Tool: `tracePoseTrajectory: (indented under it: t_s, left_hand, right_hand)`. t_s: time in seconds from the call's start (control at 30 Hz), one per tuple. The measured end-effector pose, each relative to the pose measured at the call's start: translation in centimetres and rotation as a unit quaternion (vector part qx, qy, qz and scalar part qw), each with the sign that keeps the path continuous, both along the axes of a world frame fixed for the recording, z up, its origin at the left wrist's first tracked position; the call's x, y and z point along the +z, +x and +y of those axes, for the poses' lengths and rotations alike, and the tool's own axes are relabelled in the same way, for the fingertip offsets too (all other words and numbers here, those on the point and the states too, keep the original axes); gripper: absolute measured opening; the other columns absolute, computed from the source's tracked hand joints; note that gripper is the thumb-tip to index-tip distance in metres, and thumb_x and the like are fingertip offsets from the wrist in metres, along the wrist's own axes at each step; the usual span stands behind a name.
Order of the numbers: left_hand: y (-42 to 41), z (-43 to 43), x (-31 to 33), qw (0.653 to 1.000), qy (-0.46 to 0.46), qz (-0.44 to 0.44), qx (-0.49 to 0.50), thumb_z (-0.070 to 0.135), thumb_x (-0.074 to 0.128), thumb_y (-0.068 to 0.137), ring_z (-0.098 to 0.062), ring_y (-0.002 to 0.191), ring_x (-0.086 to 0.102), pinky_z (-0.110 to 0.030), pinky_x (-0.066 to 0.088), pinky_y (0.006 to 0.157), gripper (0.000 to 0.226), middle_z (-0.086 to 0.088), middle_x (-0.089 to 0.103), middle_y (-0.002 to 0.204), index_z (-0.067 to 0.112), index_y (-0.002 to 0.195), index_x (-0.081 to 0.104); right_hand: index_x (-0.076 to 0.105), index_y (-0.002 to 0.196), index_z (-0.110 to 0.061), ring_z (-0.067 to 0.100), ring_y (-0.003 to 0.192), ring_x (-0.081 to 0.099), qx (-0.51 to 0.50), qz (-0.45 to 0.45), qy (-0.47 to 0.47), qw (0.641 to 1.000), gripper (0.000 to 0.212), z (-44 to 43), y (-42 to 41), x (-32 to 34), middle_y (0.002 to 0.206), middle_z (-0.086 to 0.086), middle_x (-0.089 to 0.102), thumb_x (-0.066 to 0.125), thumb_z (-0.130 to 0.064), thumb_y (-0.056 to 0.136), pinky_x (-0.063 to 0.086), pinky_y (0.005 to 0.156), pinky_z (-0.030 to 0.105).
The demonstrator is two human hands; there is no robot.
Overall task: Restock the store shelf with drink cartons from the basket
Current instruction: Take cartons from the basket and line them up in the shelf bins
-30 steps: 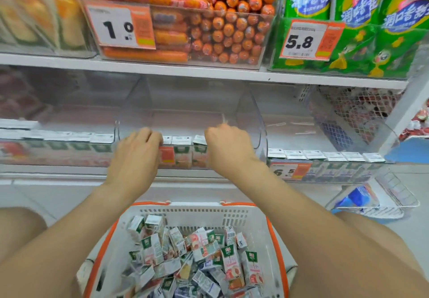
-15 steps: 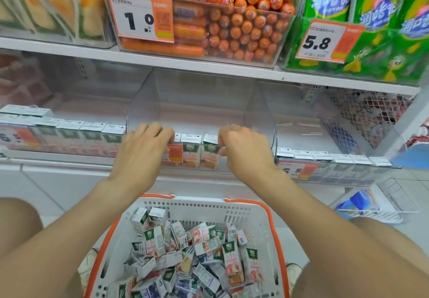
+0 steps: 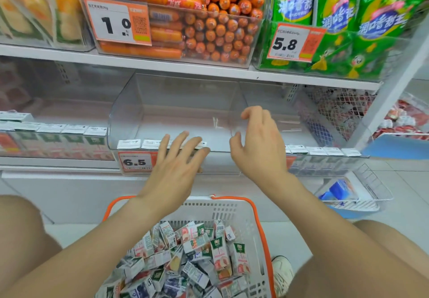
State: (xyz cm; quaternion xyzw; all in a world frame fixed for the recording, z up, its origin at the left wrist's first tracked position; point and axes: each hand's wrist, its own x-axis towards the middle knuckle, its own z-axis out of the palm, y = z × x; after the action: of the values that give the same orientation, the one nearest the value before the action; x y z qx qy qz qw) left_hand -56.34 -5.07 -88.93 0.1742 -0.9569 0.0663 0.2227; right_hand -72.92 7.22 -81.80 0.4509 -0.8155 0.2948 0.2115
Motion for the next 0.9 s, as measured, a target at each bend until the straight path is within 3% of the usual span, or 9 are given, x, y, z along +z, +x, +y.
tracePoseTrajectory:
  t_s: [0.1,0.27,0.3,0.33,0.4,0.5,0.63,0.73,0.9]
  left_hand:
    - [-1.7,0.3,-0.8,0.999,-0.003,-0.031,0.009,-0.025,0.059,0.057,-0.044,0.155,0.024,-0.071,0.015,0.122,0.102,-0.01,0.039,0.16,0.02,0.148,0.045]
    - [-3.5,-0.3,-1.6,0.999,0.012,-0.03,0.038,-0.033,0.055,0.047,-0.047,0.152,0.029,-0.076,-0.002,0.118,0.11,-0.008,0.044,0.157,0.023,0.14,0.044]
    - [-3.7,-0.3,-1.7,0.999,0.016,-0.028,0.038,-0.034,0.054,0.047,-0.047,0.151,0.03,-0.076,-0.005,0.117,0.109,-0.009,0.045,0.157,0.022,0.14,0.045]
    - [-3.8,-0.2,-1.6,0.999,0.018,-0.027,0.037,-0.034,0.053,0.048,-0.047,0.15,0.031,-0.077,-0.005,0.116,0.107,-0.009,0.046,0.156,0.021,0.139,0.046]
    - [-3.8,-0.2,-1.5,0.999,0.023,-0.022,0.034,-0.034,0.051,0.049,-0.047,0.149,0.033,-0.078,-0.006,0.116,0.105,-0.009,0.047,0.154,0.02,0.139,0.047]
    - [-3.4,-0.2,-1.0,0.999,0.035,-0.023,0.022,-0.033,0.049,0.051,-0.045,0.151,0.032,-0.076,-0.003,0.118,0.103,-0.01,0.047,0.154,0.02,0.14,0.048]
    - [-1.5,-0.6,0.4,0.999,0.032,0.0,-0.019,-0.014,0.063,0.078,-0.04,0.147,0.038,-0.065,0.018,0.124,0.068,-0.013,0.048,0.15,0.017,0.138,0.051]
    - [1.4,-2.1,2.3,0.994,0.027,0.1,-0.014,0.001,0.064,0.085,-0.038,0.113,0.054,-0.048,0.043,0.1,0.034,-0.011,0.057,0.122,0.01,0.118,0.06]
    - [8.0,-8.2,5.7,0.966,0.063,0.204,0.144,-0.004,0.056,0.076,-0.032,0.09,0.046,-0.042,0.037,0.073,0.026,-0.008,0.05,0.102,0.011,0.098,0.054]
  right_hand:
    - [0.056,0.125,-0.007,0.038,0.1,0.061,-0.056,-0.064,0.077,0.993,0.034,0.4,-2.8,-0.6,0.109,0.014,0.064,0.059,-0.02,0.093,0.051,0.079,0.045]
    - [0.065,0.09,0.006,0.048,0.08,0.053,-0.05,-0.178,0.079,0.98,0.019,0.1,-4.9,0.4,0.071,0.02,0.066,0.05,0.001,0.08,0.053,0.071,0.05]
    - [0.06,0.08,0.008,0.046,0.072,0.041,-0.05,-0.185,0.079,0.978,0.016,-0.1,-5.0,0.6,0.064,0.023,0.055,0.047,0.002,0.074,0.054,0.075,0.036]
    - [0.053,0.073,0.009,0.042,0.069,0.031,-0.051,-0.18,0.087,0.978,0.013,-0.3,-5.0,0.7,0.061,0.023,0.043,0.043,0.002,0.069,0.023,0.071,0.029]
    - [0.055,0.071,0.01,0.046,0.068,0.037,-0.049,-0.184,0.089,0.978,0.02,-0.5,-5.4,0.9,0.06,0.025,0.044,0.04,-0.003,0.065,0.036,0.059,0.038]
    - [0.067,0.098,0.01,0.046,0.094,0.061,-0.058,-0.202,0.084,0.974,0.036,-0.4,-5.1,1.3,0.085,0.029,0.07,0.048,-0.003,0.07,0.057,0.08,0.049]
    - [0.056,0.126,-0.009,0.04,0.099,0.052,-0.063,-0.069,0.101,0.99,0.042,-1.6,-1.8,0.8,0.116,0.016,0.054,0.06,-0.005,0.084,0.046,0.081,0.044]
    - [0.061,0.124,-0.015,0.035,0.104,0.054,0.061,-0.047,0.095,0.993,0.036,-3.8,2.2,0.1,0.116,0.01,0.054,0.06,-0.013,0.088,0.048,0.087,0.048]
    - [0.067,0.118,-0.015,0.03,0.105,0.06,0.225,-0.042,0.099,0.968,0.028,-8.0,10.0,-0.1,0.112,0.006,0.065,0.057,-0.014,0.092,0.05,0.09,0.044]
